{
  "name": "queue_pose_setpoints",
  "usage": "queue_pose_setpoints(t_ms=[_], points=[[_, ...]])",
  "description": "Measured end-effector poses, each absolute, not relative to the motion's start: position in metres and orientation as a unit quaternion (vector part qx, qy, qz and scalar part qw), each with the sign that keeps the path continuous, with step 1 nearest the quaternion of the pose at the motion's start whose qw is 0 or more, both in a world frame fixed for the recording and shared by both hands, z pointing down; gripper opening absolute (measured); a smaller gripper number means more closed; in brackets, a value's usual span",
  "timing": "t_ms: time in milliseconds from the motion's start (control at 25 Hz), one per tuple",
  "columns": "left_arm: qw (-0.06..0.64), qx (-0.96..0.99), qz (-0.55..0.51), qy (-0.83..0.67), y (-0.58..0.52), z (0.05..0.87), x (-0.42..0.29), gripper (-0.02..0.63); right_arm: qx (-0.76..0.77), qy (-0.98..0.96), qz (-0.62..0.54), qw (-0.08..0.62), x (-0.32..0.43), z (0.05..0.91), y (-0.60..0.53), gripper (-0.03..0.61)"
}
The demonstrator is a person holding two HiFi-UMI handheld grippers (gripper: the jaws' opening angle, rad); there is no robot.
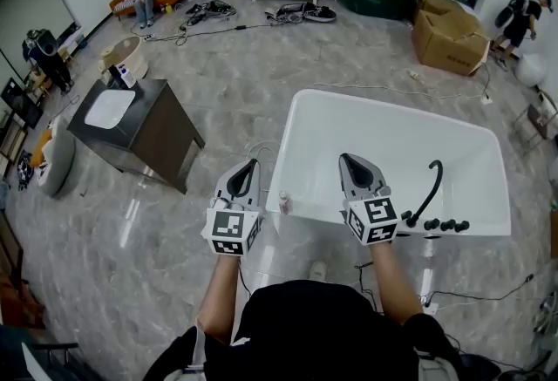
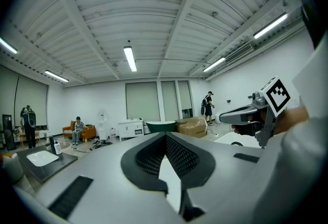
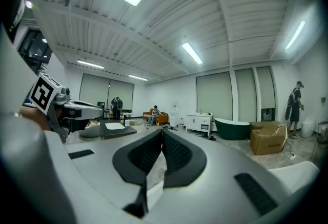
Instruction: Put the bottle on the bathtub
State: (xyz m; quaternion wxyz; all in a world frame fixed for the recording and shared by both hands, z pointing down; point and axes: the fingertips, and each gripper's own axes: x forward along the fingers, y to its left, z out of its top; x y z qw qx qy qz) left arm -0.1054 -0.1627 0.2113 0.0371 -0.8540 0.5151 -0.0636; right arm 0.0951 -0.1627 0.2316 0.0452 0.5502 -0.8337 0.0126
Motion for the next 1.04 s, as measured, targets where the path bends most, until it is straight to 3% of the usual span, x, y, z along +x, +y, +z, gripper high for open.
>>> queue_pose_setpoints(t_ms=[1040], points=[[0.019,-0.853,-0.052,0.520,-0.172,0.220,-0.103,0.014,0.545,-0.837,0.012,0.046,0.088,0.235,-0.174,0.025]])
